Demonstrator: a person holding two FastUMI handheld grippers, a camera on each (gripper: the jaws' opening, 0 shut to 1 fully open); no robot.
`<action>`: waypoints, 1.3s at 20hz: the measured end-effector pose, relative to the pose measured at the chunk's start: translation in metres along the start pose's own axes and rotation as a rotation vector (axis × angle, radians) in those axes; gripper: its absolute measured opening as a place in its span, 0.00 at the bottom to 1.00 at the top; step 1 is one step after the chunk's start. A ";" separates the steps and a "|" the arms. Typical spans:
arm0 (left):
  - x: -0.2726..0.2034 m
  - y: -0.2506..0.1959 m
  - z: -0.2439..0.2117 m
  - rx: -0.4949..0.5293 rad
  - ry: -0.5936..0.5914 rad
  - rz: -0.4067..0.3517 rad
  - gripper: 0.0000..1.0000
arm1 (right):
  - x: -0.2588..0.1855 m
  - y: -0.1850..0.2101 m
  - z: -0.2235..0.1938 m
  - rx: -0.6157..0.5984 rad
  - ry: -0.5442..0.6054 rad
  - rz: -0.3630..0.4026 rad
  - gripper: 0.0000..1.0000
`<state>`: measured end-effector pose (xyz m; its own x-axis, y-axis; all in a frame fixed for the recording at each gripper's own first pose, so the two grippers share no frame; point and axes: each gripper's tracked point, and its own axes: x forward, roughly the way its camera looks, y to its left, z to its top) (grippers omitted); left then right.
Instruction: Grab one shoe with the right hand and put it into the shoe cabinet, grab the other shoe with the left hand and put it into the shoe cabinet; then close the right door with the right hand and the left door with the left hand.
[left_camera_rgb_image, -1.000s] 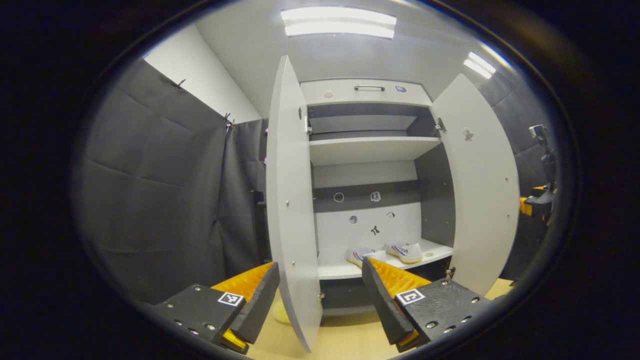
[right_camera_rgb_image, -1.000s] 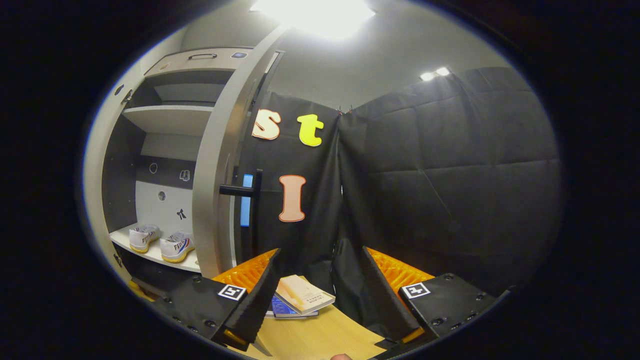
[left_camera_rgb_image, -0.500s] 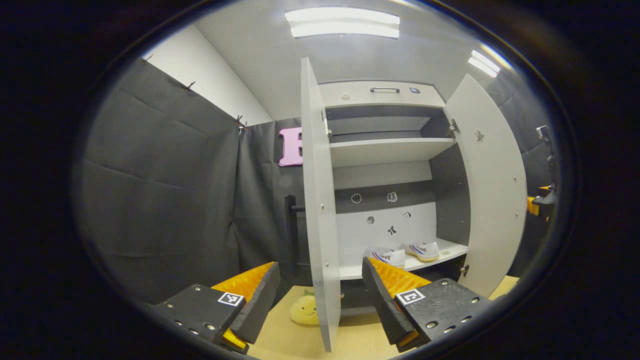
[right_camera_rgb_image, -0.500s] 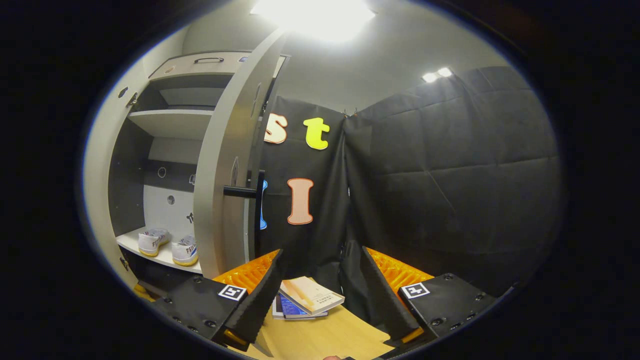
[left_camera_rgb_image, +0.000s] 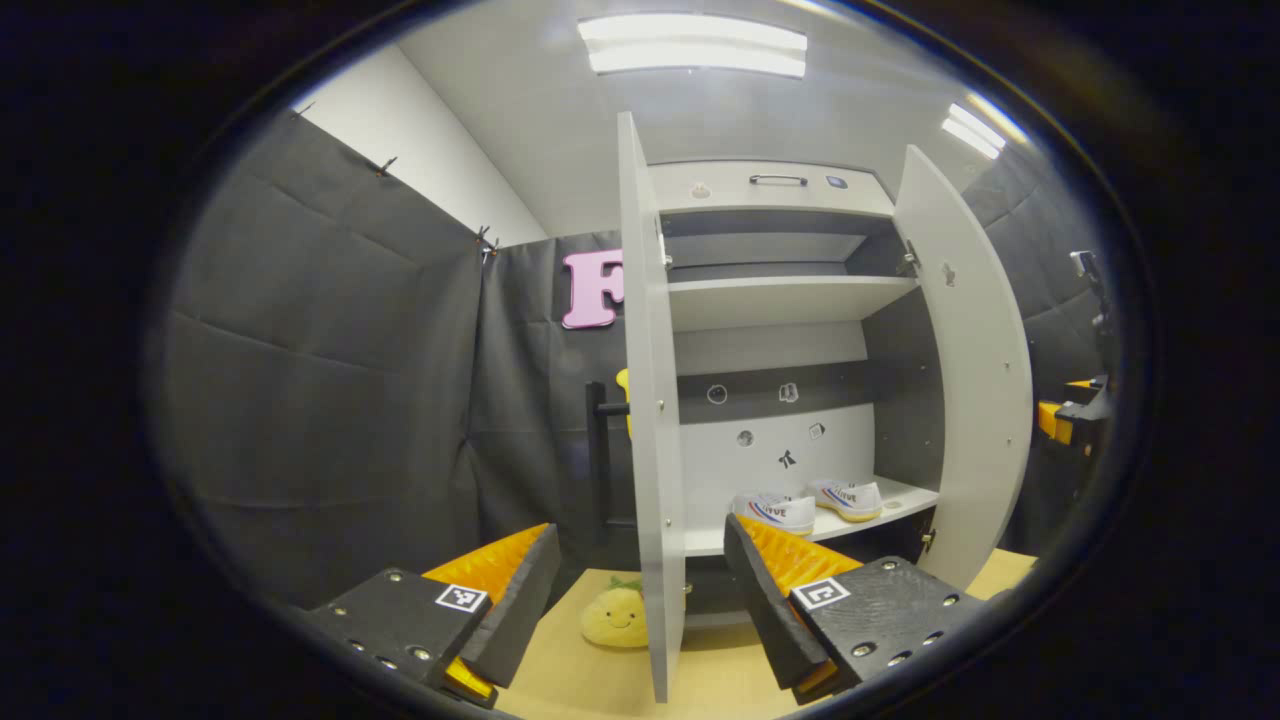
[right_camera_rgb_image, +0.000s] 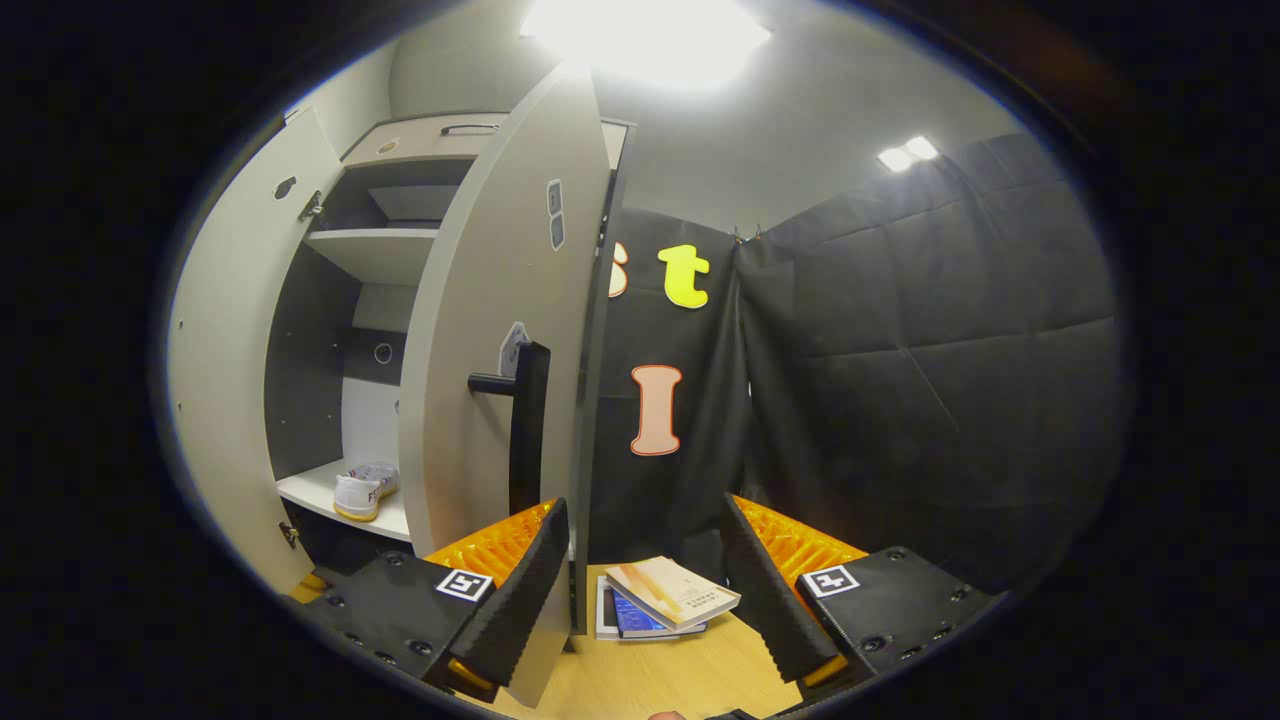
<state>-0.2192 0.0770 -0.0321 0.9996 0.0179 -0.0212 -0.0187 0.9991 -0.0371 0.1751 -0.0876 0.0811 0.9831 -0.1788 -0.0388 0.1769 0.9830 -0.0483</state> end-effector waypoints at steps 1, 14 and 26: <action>-0.002 0.002 0.000 0.001 0.002 0.008 0.94 | 0.000 0.005 0.001 -0.001 -0.002 0.009 0.97; -0.009 0.026 -0.005 0.004 0.016 0.125 0.94 | 0.012 0.068 -0.001 0.010 -0.005 0.178 0.97; 0.000 0.062 0.002 0.027 -0.008 0.231 0.94 | -0.025 0.074 -0.018 0.058 0.013 0.258 0.99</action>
<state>-0.2203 0.1386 -0.0323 0.9690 0.2464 -0.0177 -0.2465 0.9691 -0.0051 0.1631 -0.0111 0.0600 0.9954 0.0781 -0.0551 -0.0770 0.9968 0.0224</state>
